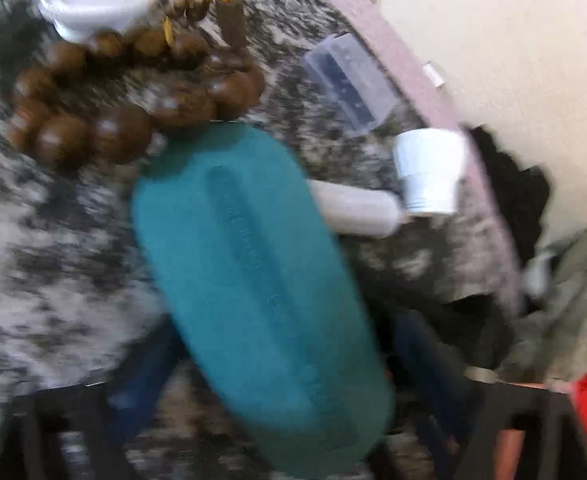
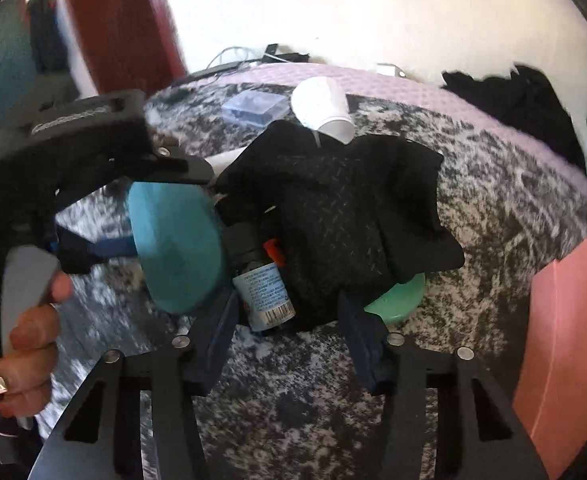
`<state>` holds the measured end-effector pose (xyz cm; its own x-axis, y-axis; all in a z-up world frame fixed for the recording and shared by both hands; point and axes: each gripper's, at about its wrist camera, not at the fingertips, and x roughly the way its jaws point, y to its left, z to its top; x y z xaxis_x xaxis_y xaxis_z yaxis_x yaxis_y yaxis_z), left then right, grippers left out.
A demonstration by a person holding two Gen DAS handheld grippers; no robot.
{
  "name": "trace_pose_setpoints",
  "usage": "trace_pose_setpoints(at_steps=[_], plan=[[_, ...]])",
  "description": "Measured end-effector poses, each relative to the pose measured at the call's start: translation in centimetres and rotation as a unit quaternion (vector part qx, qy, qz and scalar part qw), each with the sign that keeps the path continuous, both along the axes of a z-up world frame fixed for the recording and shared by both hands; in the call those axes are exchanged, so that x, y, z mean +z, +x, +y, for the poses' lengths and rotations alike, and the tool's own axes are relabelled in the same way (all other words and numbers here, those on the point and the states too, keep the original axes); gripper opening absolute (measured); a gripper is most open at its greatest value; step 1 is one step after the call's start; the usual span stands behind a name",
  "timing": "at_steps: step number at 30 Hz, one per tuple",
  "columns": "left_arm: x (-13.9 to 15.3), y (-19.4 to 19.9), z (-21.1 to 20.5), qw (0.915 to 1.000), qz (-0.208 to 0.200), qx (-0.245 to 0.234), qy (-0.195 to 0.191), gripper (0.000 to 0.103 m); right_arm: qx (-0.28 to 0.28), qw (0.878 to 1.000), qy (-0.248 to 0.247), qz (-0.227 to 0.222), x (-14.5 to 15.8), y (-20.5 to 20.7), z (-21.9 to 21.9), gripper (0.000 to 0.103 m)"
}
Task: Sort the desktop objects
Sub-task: 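Grasp the teal case with the left gripper while the right gripper grasps the small dark glass bottle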
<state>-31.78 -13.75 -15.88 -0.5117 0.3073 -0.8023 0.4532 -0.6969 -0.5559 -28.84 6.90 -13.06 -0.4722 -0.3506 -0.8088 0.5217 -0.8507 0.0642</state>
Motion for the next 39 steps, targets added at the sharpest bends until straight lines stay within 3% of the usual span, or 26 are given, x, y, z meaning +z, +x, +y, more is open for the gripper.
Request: trace_pose_setpoints(at_steps=[4, 5, 6, 7, 18, 25, 32, 33, 34, 35, 39], plan=[[0.0, -0.1, -0.3, 1.0, -0.005, -0.003, 0.006, 0.078, 0.001, 1.0, 0.021, 0.014, 0.3, 0.8, -0.5, 0.05], [0.0, -0.1, -0.3, 0.9999, -0.007, -0.005, 0.008, 0.078, 0.0, 1.0, 0.025, 0.016, 0.5, 1.1, -0.4, 0.042], [0.2, 0.1, -0.3, 0.9999, -0.008, -0.006, 0.007, 0.078, -0.001, 0.999, 0.03, 0.018, 0.7, 1.4, -0.4, 0.027], [0.3, 0.3, -0.5, 0.9999, -0.009, -0.007, 0.005, 0.077, -0.002, 0.999, 0.034, 0.019, 0.9, 1.8, -0.3, 0.026], [2.1, 4.7, -0.3, 0.9991, -0.016, -0.027, -0.027, 0.068, -0.017, 0.996, 0.076, 0.038, 3.3, 5.6, 0.7, 0.025], [3.7, 8.3, -0.9, 0.9982, -0.017, -0.03, -0.049, 0.067, -0.041, 0.997, 0.064, 0.035, 6.1, 11.2, 3.8, 0.025], [6.5, 11.6, -0.8, 0.9974, 0.012, -0.047, -0.054, 0.067, -0.051, 0.997, 0.024, 0.05, 8.6, 16.7, 6.6, 0.025], [7.0, 12.1, -0.8, 0.9972, 0.016, -0.049, -0.054, 0.052, -0.052, 0.997, 0.018, 0.054, 9.0, 17.4, 6.9, 0.025], [7.4, 12.6, -0.8, 0.997, 0.02, -0.051, -0.055, 0.011, -0.053, 0.997, 0.013, 0.058, 9.4, 18.1, 7.3, 0.025], [7.8, 13.0, -0.8, 0.9967, 0.024, -0.054, -0.056, 0.0, -0.054, 0.997, 0.007, 0.062, 9.8, 18.9, 7.6, 0.025], [9.5, 14.9, -0.7, 0.9954, 0.041, -0.063, -0.058, 0.0, -0.054, 0.995, -0.018, 0.082, 11.3, 21.0, 8.6, 0.025]])
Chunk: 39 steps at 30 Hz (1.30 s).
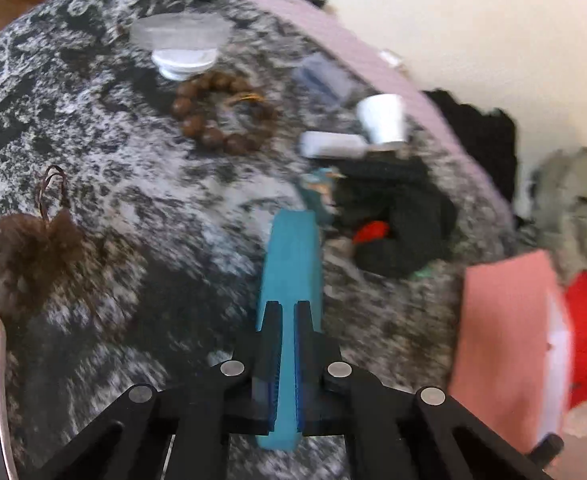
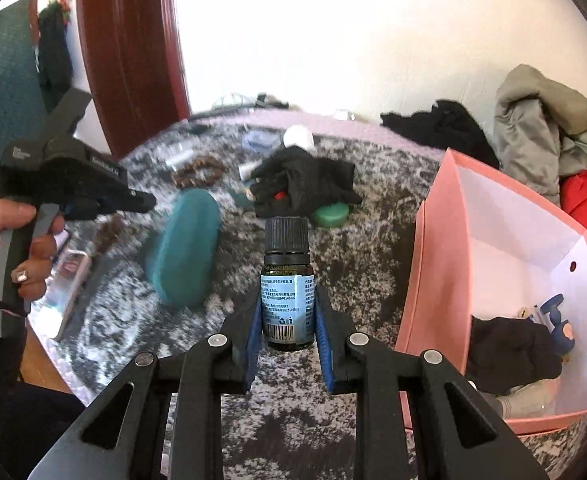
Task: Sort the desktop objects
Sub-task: 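Grasp the teal case with the left gripper while the right gripper grasps the small dark glass bottle, then carry the teal case and glass bottle into the pink box and release both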
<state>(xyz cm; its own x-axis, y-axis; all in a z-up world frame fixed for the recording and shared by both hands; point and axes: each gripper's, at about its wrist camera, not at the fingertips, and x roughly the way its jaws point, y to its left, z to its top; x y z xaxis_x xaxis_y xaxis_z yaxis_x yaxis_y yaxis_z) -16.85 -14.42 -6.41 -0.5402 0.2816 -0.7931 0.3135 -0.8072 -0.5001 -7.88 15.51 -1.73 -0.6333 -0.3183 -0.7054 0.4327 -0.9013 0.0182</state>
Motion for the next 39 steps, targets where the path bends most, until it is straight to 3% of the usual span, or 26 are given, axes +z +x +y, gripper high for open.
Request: trace_pose_setpoints(at_steps=[7, 8, 10, 11, 16, 19, 20, 22, 27, 30, 32, 33, 34, 39], plan=[[1.8, 2.1, 0.2, 0.9997, 0.021, -0.01, 0.009, 0.002, 0.005, 0.999, -0.036, 0.019, 1.8, 1.2, 1.2, 0.025], [1.5, 2.1, -0.2, 0.9997, 0.02, -0.003, 0.016, 0.005, 0.005, 0.999, -0.039, 0.017, 1.9, 1.2, 1.3, 0.025], [0.8, 2.2, -1.2, 0.9993, 0.015, 0.015, 0.031, 0.039, 0.004, 0.999, -0.042, 0.013, 1.8, 1.0, 1.5, 0.025], [0.4, 2.1, -1.7, 0.999, 0.01, 0.024, 0.037, 0.044, 0.003, 0.999, -0.043, 0.01, 1.7, 0.8, 1.5, 0.025], [-2.5, 1.0, -3.8, 0.9966, -0.023, 0.049, 0.062, 0.046, 0.008, 0.998, -0.059, -0.007, 1.1, -0.4, 1.5, 0.025], [-4.5, -0.5, -3.5, 0.9941, -0.052, 0.039, 0.087, 0.053, 0.009, 0.998, -0.053, -0.019, 0.4, -1.4, 1.1, 0.025], [-4.6, -1.1, -2.8, 0.9946, -0.054, 0.027, 0.084, 0.053, 0.01, 0.998, -0.053, -0.023, 0.3, -1.7, 1.0, 0.025], [-4.4, -2.2, -1.0, 0.9961, -0.053, 0.001, 0.071, 0.063, 0.015, 0.998, -0.056, -0.029, -0.1, -2.2, 0.8, 0.025], [-4.6, -4.8, 4.5, 0.9962, -0.058, -0.062, 0.017, 0.071, 0.015, 0.997, -0.056, -0.046, -1.0, -3.4, 0.8, 0.025], [-6.3, -6.1, 6.9, 0.9918, -0.095, -0.07, -0.048, 0.072, 0.012, 0.997, -0.053, -0.055, -1.6, -3.9, 1.0, 0.026], [-8.3, -6.6, 7.5, 0.9864, -0.128, -0.069, -0.076, 0.058, 0.011, 0.997, -0.05, -0.058, -1.8, -4.1, 1.3, 0.025], [-8.9, -6.7, 7.8, 0.9827, -0.141, -0.068, -0.099, 0.042, 0.01, 0.997, -0.048, -0.059, -1.9, -4.2, 1.5, 0.026], [-8.9, -6.7, 8.1, 0.9811, -0.141, -0.072, -0.111, 0.041, 0.009, 0.997, -0.048, -0.059, -2.0, -4.3, 1.7, 0.025], [-5.8, -5.5, 8.8, 0.9877, -0.093, -0.089, -0.089, 0.04, 0.004, 0.996, -0.066, -0.059, -1.5, -4.3, 3.0, 0.025]])
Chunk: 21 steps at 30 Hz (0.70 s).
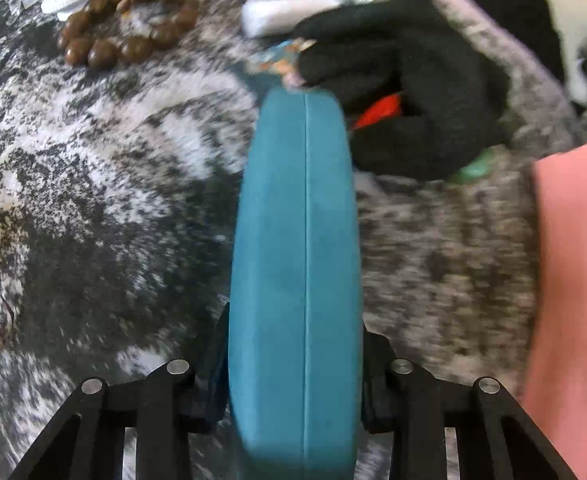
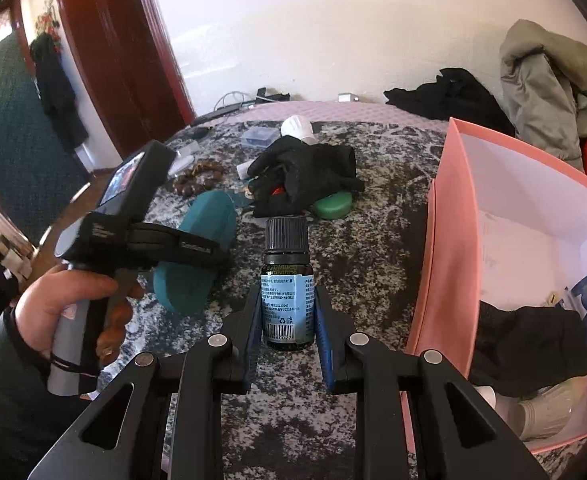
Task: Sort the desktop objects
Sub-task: 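Carry the teal case and glass bottle into the pink box and release both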
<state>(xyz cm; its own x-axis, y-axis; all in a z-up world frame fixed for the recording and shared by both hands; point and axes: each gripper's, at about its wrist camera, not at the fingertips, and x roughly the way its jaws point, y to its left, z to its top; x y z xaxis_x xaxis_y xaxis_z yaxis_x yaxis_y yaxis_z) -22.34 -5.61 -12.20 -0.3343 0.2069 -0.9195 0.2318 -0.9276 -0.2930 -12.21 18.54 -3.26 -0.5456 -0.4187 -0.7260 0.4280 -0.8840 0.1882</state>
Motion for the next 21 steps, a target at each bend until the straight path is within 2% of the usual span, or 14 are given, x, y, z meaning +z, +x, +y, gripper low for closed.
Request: trace_pose_setpoints(at_steps=[5, 11, 16, 21], plan=[[5.5, 2.4, 0.8, 0.9976, 0.067, -0.011, 0.017, 0.04, 0.0, 1.0, -0.02, 0.018, 1.5, 1.1, 0.8, 0.025], [11.9, 5.6, 3.4, 0.9883, 0.137, -0.047, 0.047, 0.04, -0.016, 0.997, -0.031, 0.075, 4.3, 4.1, 3.2, 0.025], [15.8, 8.1, 9.3, 0.9742, 0.183, -0.112, 0.07, 0.04, -0.097, 0.984, -0.047, 0.144, 6.9, 6.1, 8.3, 0.026], [18.3, 9.2, 17.9, 0.9543, 0.205, -0.196, 0.095, 0.04, -0.211, 0.956, -0.058, 0.196, 8.4, 7.3, 14.3, 0.026]])
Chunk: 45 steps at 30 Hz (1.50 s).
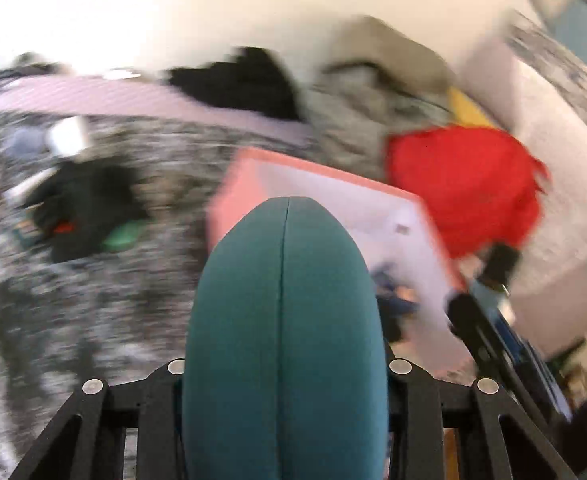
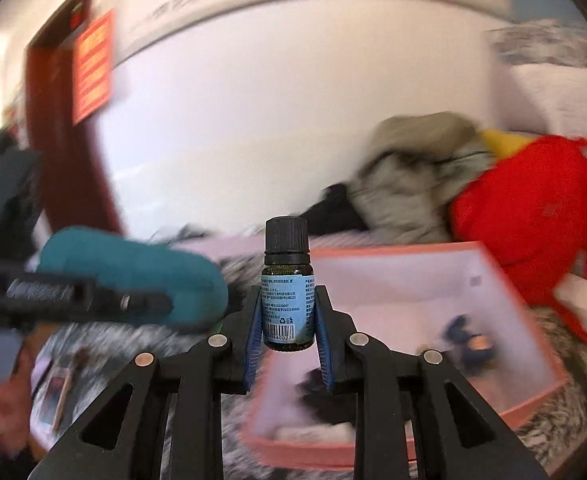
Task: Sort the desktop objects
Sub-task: 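Carry the teal case and glass bottle into the pink box and release both, then move both open grippers back over the remaining black glove pile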
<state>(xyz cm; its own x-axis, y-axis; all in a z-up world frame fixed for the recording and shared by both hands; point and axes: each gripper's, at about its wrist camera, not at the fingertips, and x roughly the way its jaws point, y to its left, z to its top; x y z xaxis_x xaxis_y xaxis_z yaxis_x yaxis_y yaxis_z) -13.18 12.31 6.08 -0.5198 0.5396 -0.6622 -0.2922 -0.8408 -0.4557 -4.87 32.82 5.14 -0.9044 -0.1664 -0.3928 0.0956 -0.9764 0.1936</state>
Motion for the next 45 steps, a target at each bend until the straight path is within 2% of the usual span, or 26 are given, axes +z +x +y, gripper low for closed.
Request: trace_pose_setpoints(at_steps=[3, 8, 11, 14, 15, 16, 17, 18, 19, 24, 27, 32, 36, 45], plan=[[0.2, -0.8, 4.6, 0.9996, -0.01, -0.028, 0.001, 0.04, -0.07, 0.997, -0.015, 0.026, 0.7, 0.7, 3.6, 0.026], [-1.8, -3.9, 10.5, 0.9982, -0.032, -0.047, -0.015, 0.04, -0.154, 0.987, -0.043, -0.001, -0.2, -0.3, 9.3, 0.026], [-3.2, -5.3, 12.3, 0.9974, -0.034, -0.035, -0.054, 0.041, -0.184, 0.981, -0.053, -0.026, -1.1, -1.9, 11.7, 0.026], [-3.6, -6.0, 13.2, 0.9959, -0.021, -0.024, -0.084, 0.057, -0.2, 0.976, -0.047, -0.068, -2.6, -3.9, 12.5, 0.026], [-3.3, -6.1, 13.1, 0.9962, -0.016, -0.024, -0.082, 0.066, -0.204, 0.974, -0.04, -0.087, -3.2, -4.7, 12.4, 0.027], [-2.9, -6.1, 12.9, 0.9966, -0.011, -0.024, -0.077, 0.071, -0.209, 0.972, -0.032, -0.107, -3.9, -5.4, 12.4, 0.037], [-2.5, -6.0, 12.6, 0.997, -0.006, -0.025, -0.073, 0.073, -0.213, 0.968, -0.025, -0.127, -4.5, -6.2, 12.4, 0.048], [-2.1, -6.0, 12.3, 0.9973, -0.001, -0.025, -0.069, 0.074, -0.216, 0.967, -0.019, -0.136, -4.8, -6.6, 12.3, 0.07], [-1.6, -5.8, 11.8, 0.9975, 0.005, -0.024, -0.067, 0.074, -0.217, 0.967, -0.016, -0.131, -4.7, -6.5, 12.1, 0.076], [0.1, -4.3, 7.4, 0.9983, 0.028, -0.005, -0.051, 0.081, -0.22, 0.97, 0.001, -0.107, -4.0, -6.0, 10.8, 0.081], [-0.4, -3.4, 4.2, 0.9986, 0.023, 0.016, -0.046, 0.083, -0.22, 0.971, 0.011, -0.093, -3.6, -5.7, 10.0, 0.083], [-2.7, -2.5, -0.7, 0.9977, -0.005, 0.051, -0.044, 0.083, -0.203, 0.975, 0.028, -0.089, -3.0, -6.0, 7.0, 0.083], [-5.0, -2.1, -4.1, 0.996, -0.044, 0.072, -0.028, 0.083, -0.186, 0.978, 0.036, -0.086, -2.9, -6.3, 4.4, 0.083], [-6.6, -0.1, -9.7, 0.9928, -0.053, 0.096, -0.047, 0.083, -0.142, 0.985, 0.053, -0.077, -2.6, -6.4, -1.6, 0.084]])
